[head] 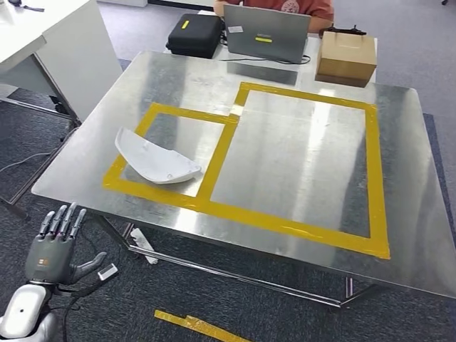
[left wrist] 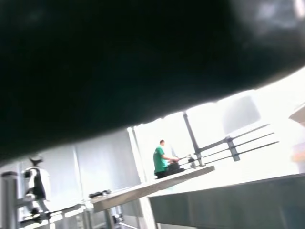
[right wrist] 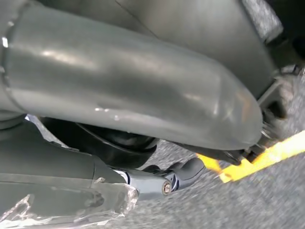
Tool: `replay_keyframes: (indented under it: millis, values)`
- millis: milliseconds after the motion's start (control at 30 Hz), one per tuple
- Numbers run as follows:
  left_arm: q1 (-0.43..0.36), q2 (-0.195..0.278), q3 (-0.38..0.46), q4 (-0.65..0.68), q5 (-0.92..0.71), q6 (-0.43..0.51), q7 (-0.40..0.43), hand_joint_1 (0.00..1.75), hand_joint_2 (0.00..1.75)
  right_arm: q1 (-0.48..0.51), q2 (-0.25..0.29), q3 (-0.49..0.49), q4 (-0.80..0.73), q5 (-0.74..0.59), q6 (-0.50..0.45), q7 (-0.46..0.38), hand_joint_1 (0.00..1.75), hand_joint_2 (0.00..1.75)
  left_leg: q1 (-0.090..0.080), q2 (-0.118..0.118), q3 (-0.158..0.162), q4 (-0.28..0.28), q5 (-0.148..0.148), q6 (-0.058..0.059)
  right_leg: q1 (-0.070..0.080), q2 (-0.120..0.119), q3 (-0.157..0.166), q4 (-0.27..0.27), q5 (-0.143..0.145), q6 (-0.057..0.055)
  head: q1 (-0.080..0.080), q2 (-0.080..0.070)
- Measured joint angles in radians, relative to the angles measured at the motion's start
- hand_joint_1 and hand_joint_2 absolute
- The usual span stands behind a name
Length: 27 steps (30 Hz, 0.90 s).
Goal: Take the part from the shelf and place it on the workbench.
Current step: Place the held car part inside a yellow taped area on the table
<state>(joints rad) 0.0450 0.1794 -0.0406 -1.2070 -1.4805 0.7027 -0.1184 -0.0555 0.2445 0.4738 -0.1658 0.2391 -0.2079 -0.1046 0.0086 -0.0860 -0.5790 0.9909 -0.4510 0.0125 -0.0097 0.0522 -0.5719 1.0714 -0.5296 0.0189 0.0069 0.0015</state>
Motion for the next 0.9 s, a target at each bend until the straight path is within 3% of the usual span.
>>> replay_keyframes:
  millis: [67,133,167,233,300,367,400,433,500,567,600,667,733,800,833,867,900]
  values:
    - [-0.001,-0.003,0.014,0.0,0.0,0.0,-0.008,0.0,0.0,0.0,0.0,0.0,0.0,0.004,-0.001,0.0,0.0,0.0,0.002,-0.024,-0.009,0.002,0.004,-0.013,-0.004,0.04,0.028,-0.063,0.016,-0.005,0.0,0.0]
    - [0.003,-0.004,0.03,0.0,0.0,0.0,-0.016,0.0,0.0,0.002,0.0,0.0,0.0,0.008,-0.003,-0.002,0.0,0.0,0.006,-0.046,-0.019,0.0,0.011,-0.028,-0.003,0.028,0.035,-0.07,0.016,-0.015,0.0,0.0]
    - [0.008,-0.005,0.038,0.0,0.0,0.0,-0.019,0.0,0.0,0.003,0.0,0.0,0.0,0.011,-0.004,-0.003,0.0,0.0,0.007,-0.038,-0.022,0.003,0.008,-0.034,-0.004,0.016,0.037,-0.074,0.018,-0.021,-0.001,0.0]
    - [0.01,-0.004,0.053,0.0,0.0,0.0,-0.021,0.0,0.0,0.004,0.0,0.0,0.0,0.014,-0.008,-0.003,0.0,0.0,0.005,0.01,-0.047,0.055,-0.024,-0.042,-0.006,-0.012,0.043,-0.082,0.021,-0.034,-0.006,0.0]
    - [0.007,-0.005,0.061,0.0,0.0,0.0,-0.021,0.0,0.0,0.005,-0.001,0.0,0.001,0.019,-0.011,-0.002,0.0,0.0,0.005,0.061,-0.109,0.18,-0.083,-0.048,-0.003,-0.044,0.046,-0.083,0.018,-0.041,-0.011,0.0]
    - [0.008,-0.005,0.067,0.001,0.0,0.0,-0.021,0.0,0.0,0.007,-0.002,0.0,0.001,0.023,-0.013,-0.001,0.0,0.0,0.008,0.076,-0.157,0.275,-0.108,-0.052,0.0,-0.075,0.048,-0.083,0.014,-0.044,-0.011,0.0]
    - [0.01,-0.005,0.071,0.002,0.0,0.0,-0.021,0.0,0.0,0.007,-0.002,0.0,0.001,0.024,-0.014,0.0,0.0,0.0,0.009,0.079,-0.155,0.271,-0.094,-0.053,0.0,-0.089,0.05,-0.083,0.012,-0.044,-0.011,0.0]
    - [0.01,-0.005,0.076,0.002,0.0,0.0,-0.021,0.0,0.0,0.007,-0.002,0.0,0.001,0.025,-0.014,0.001,0.0,0.0,0.009,0.085,-0.131,0.228,-0.064,-0.051,0.001,-0.102,0.053,-0.083,0.009,-0.042,-0.011,0.0]
    - [0.008,-0.005,0.085,0.003,0.0,0.0,-0.021,0.0,0.0,0.005,-0.002,0.0,0.001,0.028,-0.015,0.003,0.0,0.0,0.002,0.126,-0.055,0.094,-0.007,-0.044,0.005,-0.125,0.062,-0.082,0.001,-0.036,-0.012,0.0]
    - [0.003,-0.005,0.09,0.003,0.0,0.0,-0.02,0.0,0.0,0.004,-0.002,0.0,0.001,0.031,-0.017,0.004,0.0,0.0,-0.006,0.163,-0.012,0.016,0.008,-0.033,0.012,-0.146,0.067,-0.081,-0.007,-0.026,-0.012,0.0]
    - [0.002,-0.005,0.092,0.004,0.0,0.0,-0.02,0.0,0.0,0.004,-0.002,0.0,0.001,0.032,-0.018,0.004,0.0,0.0,-0.01,0.164,-0.011,0.009,0.002,-0.029,0.015,-0.156,0.07,-0.082,-0.01,-0.021,-0.012,0.0]
    - [0.004,-0.005,0.099,0.006,0.0,0.0,-0.019,0.0,0.0,0.002,-0.002,0.0,0.001,0.036,-0.021,0.006,0.0,0.0,-0.007,0.14,-0.012,0.005,0.003,-0.018,0.015,-0.167,0.077,-0.082,-0.019,-0.01,-0.011,0.0]
    - [0.002,-0.005,0.107,0.01,0.0,0.0,-0.019,0.0,0.0,0.001,-0.002,0.0,0.0,0.039,-0.027,0.008,0.0,0.0,-0.001,0.116,-0.009,0.0,0.005,-0.008,0.012,-0.127,0.06,-0.036,-0.053,0.001,-0.006,0.0]
    - [-0.004,-0.007,0.111,0.014,0.0,0.0,-0.019,0.0,0.0,0.002,-0.003,0.0,0.0,0.041,-0.031,0.01,0.0,0.0,0.001,0.092,-0.009,-0.001,0.006,-0.001,0.01,-0.072,-0.004,0.09,-0.113,0.005,0.0,0.0]
    - [-0.005,-0.008,0.112,0.018,0.0,0.0,-0.019,0.0,0.0,0.004,-0.003,0.0,0.0,0.041,-0.031,0.011,0.0,0.0,0.0,0.079,-0.01,-0.001,0.006,0.0,0.009,-0.061,-0.041,0.157,-0.136,0.005,0.0,0.0]
    - [-0.004,-0.009,0.114,0.022,0.0,0.0,-0.019,0.0,0.0,0.005,-0.004,0.0,0.0,0.041,-0.031,0.013,0.0,0.0,0.0,0.065,-0.01,-0.001,0.006,0.001,0.01,-0.056,-0.069,0.201,-0.143,0.003,0.0,0.0]
    - [-0.004,-0.01,0.116,0.026,0.0,0.0,-0.019,0.0,0.0,0.006,-0.004,0.001,0.0,0.041,-0.031,0.014,0.0,0.0,-0.001,0.051,-0.009,-0.001,0.006,0.001,0.01,-0.053,-0.08,0.208,-0.128,0.002,0.001,0.0]
